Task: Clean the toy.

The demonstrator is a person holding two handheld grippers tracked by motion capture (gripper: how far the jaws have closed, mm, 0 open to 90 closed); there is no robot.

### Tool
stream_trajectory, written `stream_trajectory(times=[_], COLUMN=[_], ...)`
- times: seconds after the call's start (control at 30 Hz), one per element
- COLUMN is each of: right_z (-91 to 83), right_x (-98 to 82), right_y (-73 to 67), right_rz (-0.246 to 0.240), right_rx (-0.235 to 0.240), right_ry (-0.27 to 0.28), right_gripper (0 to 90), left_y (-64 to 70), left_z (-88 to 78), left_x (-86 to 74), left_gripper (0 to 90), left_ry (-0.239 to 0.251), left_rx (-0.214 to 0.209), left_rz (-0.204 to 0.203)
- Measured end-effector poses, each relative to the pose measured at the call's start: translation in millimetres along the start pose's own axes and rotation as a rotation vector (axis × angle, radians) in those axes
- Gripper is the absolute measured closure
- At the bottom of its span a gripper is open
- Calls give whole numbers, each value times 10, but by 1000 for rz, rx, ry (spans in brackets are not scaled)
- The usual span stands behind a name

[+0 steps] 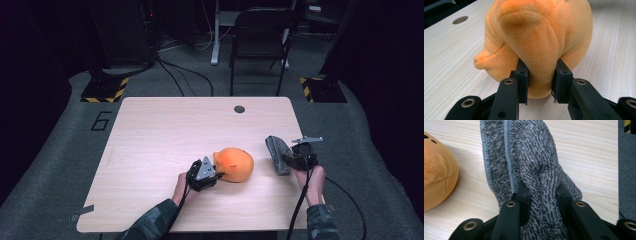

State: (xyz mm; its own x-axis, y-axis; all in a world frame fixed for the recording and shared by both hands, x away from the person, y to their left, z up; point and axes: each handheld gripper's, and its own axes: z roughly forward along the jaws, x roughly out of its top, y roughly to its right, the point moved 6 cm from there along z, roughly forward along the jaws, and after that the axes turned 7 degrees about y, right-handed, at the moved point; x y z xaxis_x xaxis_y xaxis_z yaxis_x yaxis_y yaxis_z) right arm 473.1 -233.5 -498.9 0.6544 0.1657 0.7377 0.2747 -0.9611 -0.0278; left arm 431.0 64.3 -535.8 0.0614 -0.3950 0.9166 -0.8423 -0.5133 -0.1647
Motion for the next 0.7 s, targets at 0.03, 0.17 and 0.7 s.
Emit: stream_trajectory(times=[0.03, 0.17, 0.7], right_z=[2, 10, -31], right_x=[2, 0, 31], right_y=[5, 25, 26], right_rz=[-2, -5, -1], right_rx=[-3, -3, -9], right_ry=[3, 6, 25], right_gripper=[712, 710, 711], left_y=[0, -6, -113], left_z=[-8, -25, -270], left_x=[9, 48, 350], left_gripper=[708, 728, 762], left_ry=[5, 42, 144], left_rx=[3, 16, -25], left_rz=[1, -5, -200])
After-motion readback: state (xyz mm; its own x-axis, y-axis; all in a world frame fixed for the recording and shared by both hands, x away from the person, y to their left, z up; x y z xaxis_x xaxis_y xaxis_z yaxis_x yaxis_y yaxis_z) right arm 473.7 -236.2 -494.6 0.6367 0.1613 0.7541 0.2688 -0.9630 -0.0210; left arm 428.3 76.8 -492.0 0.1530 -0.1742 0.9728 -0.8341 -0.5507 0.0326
